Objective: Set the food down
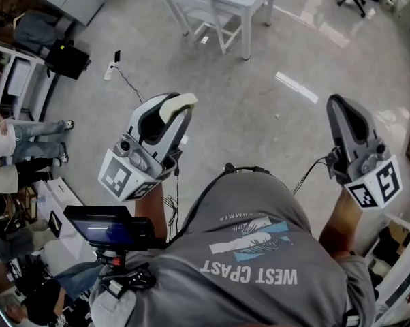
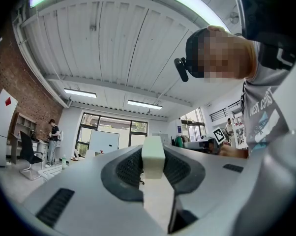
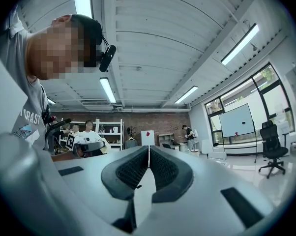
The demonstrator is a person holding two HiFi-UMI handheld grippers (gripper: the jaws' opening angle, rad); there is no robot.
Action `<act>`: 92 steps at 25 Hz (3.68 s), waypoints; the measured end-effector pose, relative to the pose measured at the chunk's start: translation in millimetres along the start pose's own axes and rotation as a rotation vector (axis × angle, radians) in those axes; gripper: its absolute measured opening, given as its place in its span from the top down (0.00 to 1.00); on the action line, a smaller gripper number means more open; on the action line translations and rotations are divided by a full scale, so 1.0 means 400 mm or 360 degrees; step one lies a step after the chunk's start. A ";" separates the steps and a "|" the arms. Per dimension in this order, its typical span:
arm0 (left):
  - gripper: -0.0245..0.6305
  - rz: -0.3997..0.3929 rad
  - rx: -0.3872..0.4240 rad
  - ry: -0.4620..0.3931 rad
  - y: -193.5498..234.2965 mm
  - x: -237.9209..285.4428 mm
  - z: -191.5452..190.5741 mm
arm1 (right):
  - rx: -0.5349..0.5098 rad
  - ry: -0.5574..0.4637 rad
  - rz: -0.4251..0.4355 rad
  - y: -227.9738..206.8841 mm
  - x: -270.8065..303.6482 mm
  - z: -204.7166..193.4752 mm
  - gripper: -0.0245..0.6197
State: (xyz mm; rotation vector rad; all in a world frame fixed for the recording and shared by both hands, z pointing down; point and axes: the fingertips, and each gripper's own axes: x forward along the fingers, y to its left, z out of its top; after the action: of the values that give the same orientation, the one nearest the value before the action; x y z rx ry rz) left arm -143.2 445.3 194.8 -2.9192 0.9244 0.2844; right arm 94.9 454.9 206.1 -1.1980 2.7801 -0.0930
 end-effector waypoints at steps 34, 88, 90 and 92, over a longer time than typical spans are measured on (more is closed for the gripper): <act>0.80 0.0158 0.0124 0.0041 0.224 0.475 -0.094 | -0.0019 0.0039 0.0296 -0.488 0.245 0.033 0.95; 0.80 0.0235 0.0110 0.0036 0.948 0.795 -0.165 | -0.0027 0.0064 0.0376 -0.931 0.954 0.033 0.95; 0.80 0.0201 0.0103 0.0028 0.981 0.793 -0.158 | -0.0028 0.0065 0.0344 -0.923 0.976 0.035 0.95; 0.80 0.0173 0.0100 0.0010 1.019 0.792 -0.148 | -0.0037 0.0067 0.0308 -0.923 1.002 0.039 0.95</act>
State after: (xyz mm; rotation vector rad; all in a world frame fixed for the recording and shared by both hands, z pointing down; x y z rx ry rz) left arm -114.6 -73.4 187.8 -2.8198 1.0743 0.2471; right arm 89.5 -90.2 196.3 -0.9354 2.9243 -0.0696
